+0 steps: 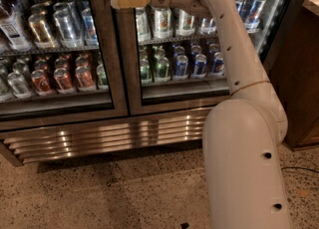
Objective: Open right fridge door
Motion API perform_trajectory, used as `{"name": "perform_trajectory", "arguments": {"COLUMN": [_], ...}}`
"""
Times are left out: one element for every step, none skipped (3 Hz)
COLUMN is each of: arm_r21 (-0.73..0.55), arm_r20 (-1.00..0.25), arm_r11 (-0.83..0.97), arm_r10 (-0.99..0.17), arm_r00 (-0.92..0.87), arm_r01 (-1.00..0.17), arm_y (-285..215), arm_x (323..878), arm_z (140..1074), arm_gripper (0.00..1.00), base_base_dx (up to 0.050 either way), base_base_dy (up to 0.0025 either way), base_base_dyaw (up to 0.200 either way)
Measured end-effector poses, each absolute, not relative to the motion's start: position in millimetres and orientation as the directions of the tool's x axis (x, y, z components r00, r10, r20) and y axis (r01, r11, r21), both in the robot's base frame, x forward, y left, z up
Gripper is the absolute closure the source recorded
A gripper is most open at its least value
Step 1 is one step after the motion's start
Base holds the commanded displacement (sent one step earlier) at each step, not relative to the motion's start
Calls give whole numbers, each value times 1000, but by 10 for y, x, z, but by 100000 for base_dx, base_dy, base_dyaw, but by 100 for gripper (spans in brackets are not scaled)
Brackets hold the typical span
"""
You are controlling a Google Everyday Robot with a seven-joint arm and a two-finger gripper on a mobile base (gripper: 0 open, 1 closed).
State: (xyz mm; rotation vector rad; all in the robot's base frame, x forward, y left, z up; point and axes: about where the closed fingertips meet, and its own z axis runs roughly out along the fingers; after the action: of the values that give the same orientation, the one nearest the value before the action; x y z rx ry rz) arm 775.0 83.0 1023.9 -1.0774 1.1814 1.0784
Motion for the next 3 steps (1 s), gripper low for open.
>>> {"name": "perform_trajectory", "arguments": {"arm_r21": [-61, -61, -61], "arm_r20": [-996, -996, -996], "arm_r11": [156, 156, 156], "arm_r10": [62, 62, 62], "arm_r00": [71, 71, 71], "arm_r01": [-986, -986, -986], "arm_y": [857, 857, 858], "arm_x": [7661, 7661, 7661], "arm_z": [10239, 10239, 10239], "arm_gripper": [0, 0, 20], "base_base_dx": [0, 0, 0], "base_base_dy": [0, 0, 0], "base_base_dyaw": [0, 0, 0]}}
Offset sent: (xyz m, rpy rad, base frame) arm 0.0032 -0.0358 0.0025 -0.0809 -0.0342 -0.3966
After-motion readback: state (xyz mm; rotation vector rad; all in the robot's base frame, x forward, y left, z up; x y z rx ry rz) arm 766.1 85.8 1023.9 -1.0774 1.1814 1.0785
